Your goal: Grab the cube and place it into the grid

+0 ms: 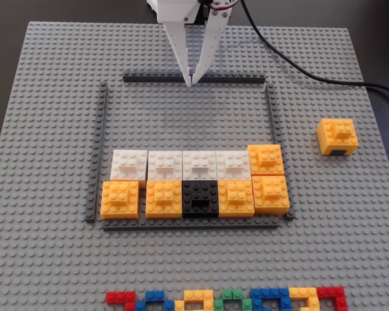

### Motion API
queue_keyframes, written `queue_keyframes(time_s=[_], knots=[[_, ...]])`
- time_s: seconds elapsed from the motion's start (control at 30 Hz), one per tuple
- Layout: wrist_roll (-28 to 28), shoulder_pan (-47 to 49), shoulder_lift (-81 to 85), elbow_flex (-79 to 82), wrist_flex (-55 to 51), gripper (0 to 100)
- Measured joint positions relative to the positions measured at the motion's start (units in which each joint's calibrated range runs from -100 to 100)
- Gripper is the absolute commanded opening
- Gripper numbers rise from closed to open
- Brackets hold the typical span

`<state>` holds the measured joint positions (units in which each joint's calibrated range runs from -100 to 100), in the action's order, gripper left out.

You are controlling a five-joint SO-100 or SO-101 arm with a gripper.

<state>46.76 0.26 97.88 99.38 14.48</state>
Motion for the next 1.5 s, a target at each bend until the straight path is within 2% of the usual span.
queue_keyframes(time_s=[0.37, 0.6, 0.7, 1.5], knots=[[0.1, 1.8, -0.6, -3.7, 0.5, 0], [-0.8, 3.8, -10.5, -11.2, 0.1, 0], [-0.8, 5.1, -14.4, -16.5, -1.0, 0], [-12.3, 19.3, -54.6, -64.9, -13.5, 0]])
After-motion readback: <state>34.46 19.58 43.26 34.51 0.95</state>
